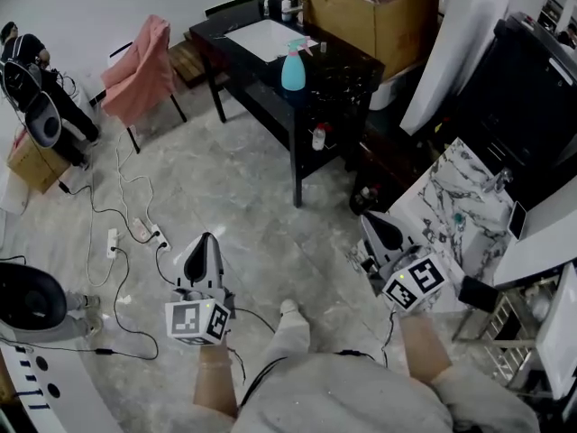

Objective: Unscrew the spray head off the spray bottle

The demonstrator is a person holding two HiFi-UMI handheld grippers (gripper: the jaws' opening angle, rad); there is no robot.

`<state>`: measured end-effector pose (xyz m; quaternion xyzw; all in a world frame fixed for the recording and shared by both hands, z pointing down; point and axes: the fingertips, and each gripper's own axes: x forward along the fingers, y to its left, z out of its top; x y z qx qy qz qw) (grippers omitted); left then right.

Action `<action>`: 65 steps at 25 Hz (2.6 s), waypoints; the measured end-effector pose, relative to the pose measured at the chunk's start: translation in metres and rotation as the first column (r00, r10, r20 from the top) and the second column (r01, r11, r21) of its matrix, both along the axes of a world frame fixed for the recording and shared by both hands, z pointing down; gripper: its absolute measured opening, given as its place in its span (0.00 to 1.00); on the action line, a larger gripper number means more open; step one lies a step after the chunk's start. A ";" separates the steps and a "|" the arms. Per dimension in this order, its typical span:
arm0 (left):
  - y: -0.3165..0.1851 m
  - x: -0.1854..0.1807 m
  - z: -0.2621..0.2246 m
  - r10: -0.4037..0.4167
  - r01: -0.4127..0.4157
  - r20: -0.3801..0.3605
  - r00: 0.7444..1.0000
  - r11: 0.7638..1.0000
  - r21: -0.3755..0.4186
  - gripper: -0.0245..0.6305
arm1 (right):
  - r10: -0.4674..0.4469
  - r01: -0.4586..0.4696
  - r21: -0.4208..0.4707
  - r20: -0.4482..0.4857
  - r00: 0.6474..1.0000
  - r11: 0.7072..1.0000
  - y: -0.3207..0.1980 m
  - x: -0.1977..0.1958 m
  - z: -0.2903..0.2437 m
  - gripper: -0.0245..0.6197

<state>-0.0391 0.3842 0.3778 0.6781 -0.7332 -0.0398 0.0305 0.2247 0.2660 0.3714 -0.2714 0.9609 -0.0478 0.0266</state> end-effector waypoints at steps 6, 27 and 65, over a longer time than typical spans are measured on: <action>-0.042 -0.039 0.007 0.003 -0.003 -0.014 1.000 1.000 -0.003 0.05 | 0.019 -0.019 -0.024 -0.025 1.000 1.000 -0.044 -0.033 0.013 0.05; -0.155 -0.097 0.023 0.065 -0.064 0.008 0.998 0.998 -0.013 0.05 | 0.103 -0.102 -0.030 0.038 0.994 0.994 -0.171 -0.085 0.016 0.05; -0.513 -0.038 0.069 0.564 -0.562 -0.017 0.826 0.819 -0.120 0.50 | -0.045 0.044 -0.078 -0.005 0.999 0.996 -0.440 -0.239 0.018 0.30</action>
